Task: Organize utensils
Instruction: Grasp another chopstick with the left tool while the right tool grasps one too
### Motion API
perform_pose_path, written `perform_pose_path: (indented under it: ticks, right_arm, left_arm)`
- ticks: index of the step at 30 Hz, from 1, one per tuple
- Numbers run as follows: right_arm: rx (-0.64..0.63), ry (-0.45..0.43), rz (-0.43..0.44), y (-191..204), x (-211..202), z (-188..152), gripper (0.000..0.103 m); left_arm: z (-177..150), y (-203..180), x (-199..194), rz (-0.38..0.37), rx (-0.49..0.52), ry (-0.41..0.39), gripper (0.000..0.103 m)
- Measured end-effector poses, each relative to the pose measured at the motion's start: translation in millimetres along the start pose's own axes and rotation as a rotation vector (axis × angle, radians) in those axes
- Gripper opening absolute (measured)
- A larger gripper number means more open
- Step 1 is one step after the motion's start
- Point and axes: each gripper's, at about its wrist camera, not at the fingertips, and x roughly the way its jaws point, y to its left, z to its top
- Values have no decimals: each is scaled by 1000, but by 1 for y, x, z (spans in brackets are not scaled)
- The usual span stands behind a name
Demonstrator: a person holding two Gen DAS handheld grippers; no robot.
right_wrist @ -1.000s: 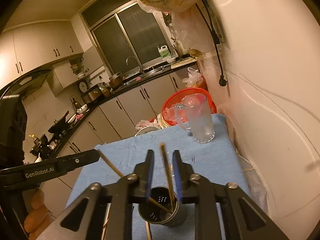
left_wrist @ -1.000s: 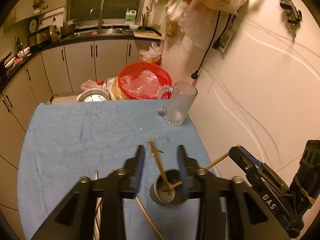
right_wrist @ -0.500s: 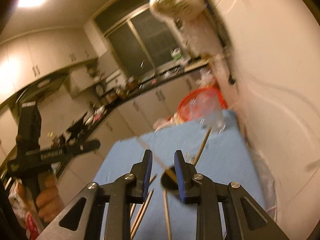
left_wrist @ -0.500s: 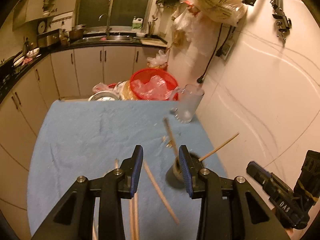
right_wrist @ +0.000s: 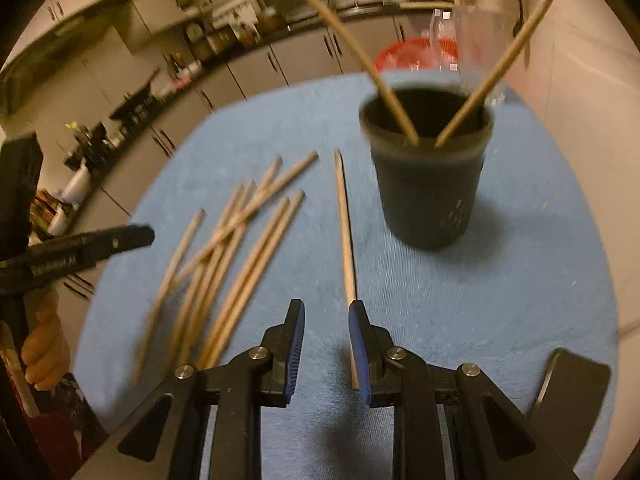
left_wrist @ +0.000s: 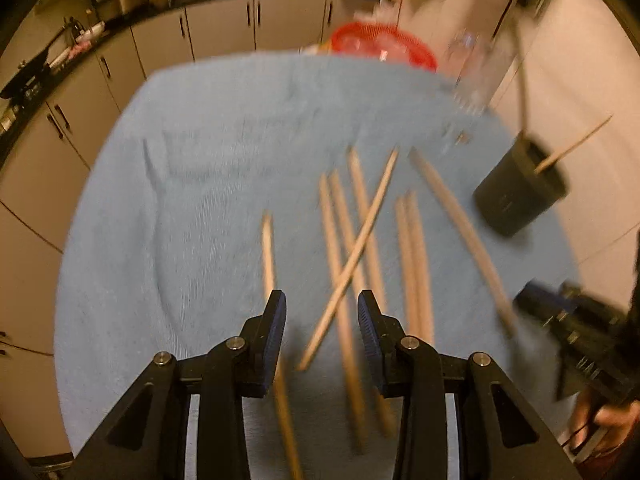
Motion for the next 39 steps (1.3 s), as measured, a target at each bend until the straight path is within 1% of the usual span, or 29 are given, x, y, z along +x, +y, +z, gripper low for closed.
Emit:
perform_pose_path:
  ticks: [2, 6, 8, 9, 10, 11, 12, 13, 15, 17, 19, 21, 23, 25, 26, 27, 29, 31, 32, 33, 35, 37, 39]
  right_arm:
    - [-7, 29, -20, -1, 10, -4, 26]
    - [-16, 56, -52, -3, 24, -7, 25]
    - [-34, 63, -65, -3, 28, -10, 24]
    - [-45, 56, -84, -1, 28, -11, 21]
    - [-55, 53, -100, 1, 28, -12, 17]
    - [-64, 51, -101, 3, 29, -12, 12]
    - [-66, 52, -100, 4, 28, -14, 9]
    - [-68, 52, -103, 4, 27, -15, 7]
    - [-83, 58, -102, 8, 22, -21, 7]
    - [-101, 65, -83, 10, 14, -32, 6]
    - [-114, 78, -67, 11, 3, -45, 6]
    - [-146, 103, -38, 14, -11, -63, 6]
    - [-171, 152, 21, 16, -24, -80, 7]
    - [-187, 192, 71, 15, -34, -91, 9]
    - [-199, 197, 67, 15, -40, -95, 10]
    - [-209, 183, 46, 13, -45, -95, 10]
    - [-211, 125, 5, 8, -57, -88, 14]
    - [-176, 96, 5, 2, -62, -76, 16]
    - [-155, 77, 16, 0, -64, -67, 16]
    - [-144, 59, 24, 1, -63, -57, 16]
    - [-128, 35, 30, 7, -56, -40, 16]
    - [-124, 39, 54, 15, -41, -24, 16]
    - [-110, 58, 68, 24, -23, -6, 16]
  left_arm:
    - [-6, 1, 11, 5, 23, 18, 38]
    - [-13, -11, 22, 43, 93, 4, 38]
    - [-14, -17, 29, 54, 117, 5, 37]
    - [-14, -20, 33, 63, 119, 12, 35]
    - [-13, -19, 35, 64, 112, 12, 28]
    - [-13, -19, 34, 53, 102, 2, 12]
    - [-13, -17, 36, 55, 98, 18, 11]
    - [-15, -17, 37, 56, 89, 28, 8]
    - [-23, -15, 37, 79, 79, 35, 7]
    - [-35, -13, 33, 92, 79, 29, 6]
    - [-51, -10, 25, 72, 67, 41, 6]
    - [-71, -7, 15, 32, 60, 50, 6]
    - [-90, -5, 6, 13, 54, 56, 6]
    - [-107, -5, -2, -41, 63, 77, 7]
    - [-113, -4, -6, -63, 67, 81, 7]
    - [-117, -3, -10, -68, 70, 85, 10]
    - [-116, -2, -16, -46, 81, 62, 12]
    - [-108, 3, -21, -27, 65, 34, 12]
    - [-102, 7, -24, -31, 57, 28, 12]
    - [-92, 8, -24, -51, 50, 17, 12]
    - [-75, 8, -19, -71, 44, 22, 12]
    - [-56, 4, -11, -76, 60, 12, 12]
    - [-39, 4, 0, -41, 67, 18, 12]
